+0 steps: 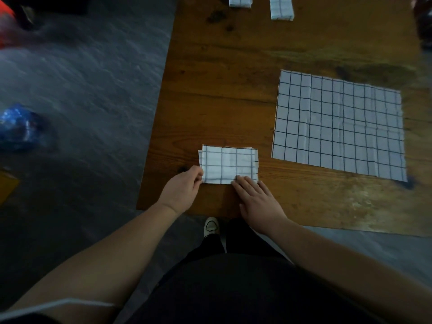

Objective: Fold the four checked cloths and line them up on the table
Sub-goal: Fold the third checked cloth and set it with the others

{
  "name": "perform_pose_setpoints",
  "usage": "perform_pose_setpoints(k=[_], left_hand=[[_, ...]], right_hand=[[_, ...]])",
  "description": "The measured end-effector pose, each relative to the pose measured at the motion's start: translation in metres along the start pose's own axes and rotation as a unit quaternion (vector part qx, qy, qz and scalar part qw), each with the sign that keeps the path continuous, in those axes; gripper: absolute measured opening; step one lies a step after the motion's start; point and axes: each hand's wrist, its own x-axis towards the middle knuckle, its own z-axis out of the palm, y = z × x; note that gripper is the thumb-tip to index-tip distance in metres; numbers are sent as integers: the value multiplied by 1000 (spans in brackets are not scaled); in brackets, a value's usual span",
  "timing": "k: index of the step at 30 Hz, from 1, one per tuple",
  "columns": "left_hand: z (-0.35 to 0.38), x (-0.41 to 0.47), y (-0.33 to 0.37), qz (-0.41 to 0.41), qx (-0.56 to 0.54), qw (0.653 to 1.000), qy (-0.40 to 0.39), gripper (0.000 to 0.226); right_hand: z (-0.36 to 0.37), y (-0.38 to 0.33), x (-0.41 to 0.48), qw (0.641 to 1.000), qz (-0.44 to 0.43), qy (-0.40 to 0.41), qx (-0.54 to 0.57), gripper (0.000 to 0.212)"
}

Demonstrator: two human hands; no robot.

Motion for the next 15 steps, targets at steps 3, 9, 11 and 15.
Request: perform_pose_setpoints(k=[3,9,11,15], left_hand=[[2,-4,-8,-33,20,999,38,25],[15,-20,0,21,28,998,55,36],[22,-19,5,72,52,995,40,36],[29,-10,6,50,55,997,8,40]], right_hand=[[-2,-2,-1,1000,5,5,8,68],[-6,-9,1,997,8,58,43,61],[-3,-8,2,998,2,58,36,60],[-6,-5,8,996,6,85,41,50]])
